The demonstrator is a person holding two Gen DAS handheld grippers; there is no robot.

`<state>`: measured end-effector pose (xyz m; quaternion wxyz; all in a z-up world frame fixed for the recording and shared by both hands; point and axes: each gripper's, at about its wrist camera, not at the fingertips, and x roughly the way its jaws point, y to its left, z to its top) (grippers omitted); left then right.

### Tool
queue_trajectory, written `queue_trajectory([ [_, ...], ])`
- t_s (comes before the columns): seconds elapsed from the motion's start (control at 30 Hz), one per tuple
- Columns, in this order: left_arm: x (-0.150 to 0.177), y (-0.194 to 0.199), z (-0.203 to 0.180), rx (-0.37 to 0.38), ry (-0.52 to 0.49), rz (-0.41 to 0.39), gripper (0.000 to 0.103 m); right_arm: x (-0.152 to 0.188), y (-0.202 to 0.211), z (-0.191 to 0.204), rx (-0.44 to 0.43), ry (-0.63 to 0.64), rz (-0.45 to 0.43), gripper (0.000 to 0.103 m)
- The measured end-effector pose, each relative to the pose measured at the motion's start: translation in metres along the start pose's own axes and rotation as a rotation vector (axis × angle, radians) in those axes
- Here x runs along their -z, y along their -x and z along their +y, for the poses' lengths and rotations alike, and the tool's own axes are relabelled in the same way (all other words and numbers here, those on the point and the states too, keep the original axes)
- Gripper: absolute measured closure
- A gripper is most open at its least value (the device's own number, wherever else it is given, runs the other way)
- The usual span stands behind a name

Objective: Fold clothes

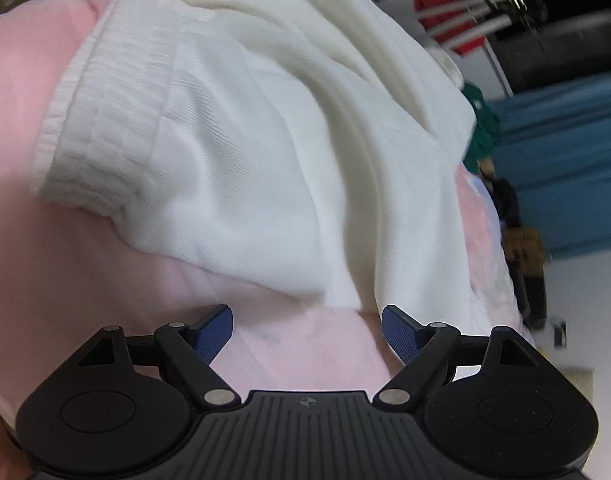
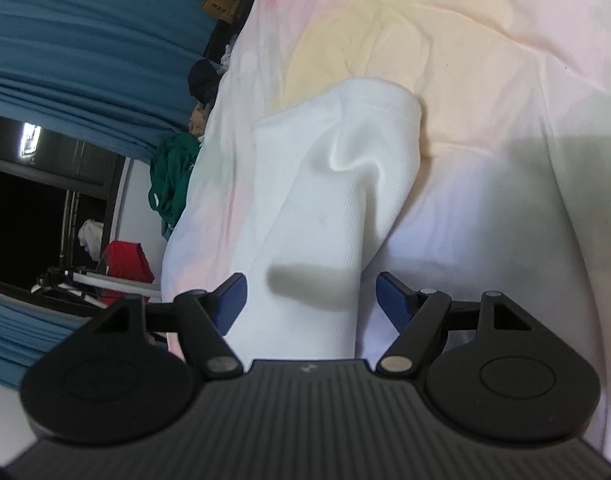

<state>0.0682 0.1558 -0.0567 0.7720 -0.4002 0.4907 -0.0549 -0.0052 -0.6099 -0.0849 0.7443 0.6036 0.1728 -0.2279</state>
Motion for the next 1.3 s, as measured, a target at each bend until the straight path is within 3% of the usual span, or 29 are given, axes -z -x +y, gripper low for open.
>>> queue_trajectory([
  [0.23,-0.011,-0.004,0.033,0.020,0.234,-0.210,0.042,0.008,-0.001,-0.006,-0.004,-0.013,-0.073,0.029],
  [0.33,-0.016,-0.003,0.041,0.035,0.298,-0.269,0.062,0.009,-0.006,-0.012,-0.015,-0.058,-0.112,0.029],
  [0.4,-0.019,-0.002,0.046,0.031,0.320,-0.286,0.084,0.008,-0.011,-0.014,-0.022,-0.069,-0.128,0.029],
  [0.47,-0.018,0.000,0.052,0.049,0.345,-0.297,0.090,0.007,-0.016,-0.012,-0.027,-0.035,-0.136,0.031],
  [0.53,-0.020,0.011,0.055,0.063,0.359,-0.312,0.091,0.005,-0.019,-0.010,-0.026,-0.010,-0.148,0.034],
  [0.63,-0.028,0.036,0.057,0.089,0.365,-0.342,0.093,-0.001,-0.023,-0.014,-0.016,-0.019,-0.175,0.054],
  [0.7,-0.036,0.059,0.057,0.100,0.354,-0.357,0.094,-0.006,-0.025,-0.020,-0.014,-0.049,-0.186,0.075],
  [0.8,-0.045,0.091,0.053,0.070,0.332,-0.353,0.095,-0.011,-0.025,-0.029,-0.024,-0.080,-0.196,0.084],
  [1.03,-0.063,0.133,0.049,-0.065,0.279,-0.262,0.096,-0.011,0.005,-0.020,0.052,-0.045,-0.263,0.092],
  [1.13,-0.049,0.136,0.056,-0.104,0.264,-0.245,0.096,-0.007,0.028,-0.016,0.091,-0.014,-0.306,0.092],
  [1.3,-0.044,0.137,0.064,-0.148,0.262,-0.217,0.096,-0.002,0.069,-0.039,0.189,-0.107,-0.360,0.092],
])
